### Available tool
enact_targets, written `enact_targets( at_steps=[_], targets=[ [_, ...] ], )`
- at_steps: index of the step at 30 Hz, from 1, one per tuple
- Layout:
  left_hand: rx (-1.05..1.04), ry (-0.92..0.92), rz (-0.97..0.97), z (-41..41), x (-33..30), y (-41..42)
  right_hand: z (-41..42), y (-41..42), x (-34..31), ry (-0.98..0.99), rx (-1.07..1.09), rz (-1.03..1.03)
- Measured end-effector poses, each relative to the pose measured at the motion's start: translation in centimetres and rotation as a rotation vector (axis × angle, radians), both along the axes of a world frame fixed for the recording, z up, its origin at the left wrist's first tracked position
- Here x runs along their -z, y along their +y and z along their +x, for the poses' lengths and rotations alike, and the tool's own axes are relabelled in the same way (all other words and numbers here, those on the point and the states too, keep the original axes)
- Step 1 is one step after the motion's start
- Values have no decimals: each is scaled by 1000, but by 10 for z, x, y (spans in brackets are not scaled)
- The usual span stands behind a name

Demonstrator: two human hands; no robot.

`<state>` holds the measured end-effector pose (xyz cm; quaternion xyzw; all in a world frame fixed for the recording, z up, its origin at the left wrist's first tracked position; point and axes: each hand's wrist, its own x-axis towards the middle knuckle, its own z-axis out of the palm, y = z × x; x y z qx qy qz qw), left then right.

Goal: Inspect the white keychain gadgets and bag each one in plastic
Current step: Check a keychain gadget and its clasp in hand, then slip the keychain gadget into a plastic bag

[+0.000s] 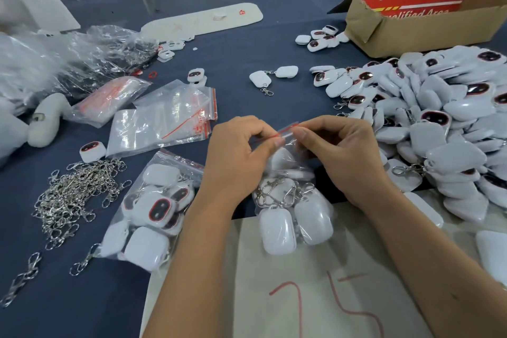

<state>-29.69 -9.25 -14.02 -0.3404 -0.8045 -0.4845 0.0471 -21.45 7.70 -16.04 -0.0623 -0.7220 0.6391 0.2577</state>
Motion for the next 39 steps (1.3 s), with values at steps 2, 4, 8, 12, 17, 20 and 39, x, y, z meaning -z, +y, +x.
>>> enact_targets(
  at_steps=[2,4,8,12,17,20,39],
  targets=[
    [4,-5,1,0,-1,1,0,1,0,10,5,39],
    [6,-14,-1,1,-2,2,-1,2,0,16,5,70],
    [36,-8,15,4,-3,5,-1,0,-1,23,-34,141],
    [28,-8,22,6,-3,9,0,-1,-1,22,-28,215],
    [28,-67,29,6,-1,10,-1,-5,0,43,-2,262],
    [7,-65,40,7,-1,9,-2,-6,-1,47,-11,249],
    [-41,-94,-9,2,2,4,-4,-8,-1,9,7,284]
  ],
)
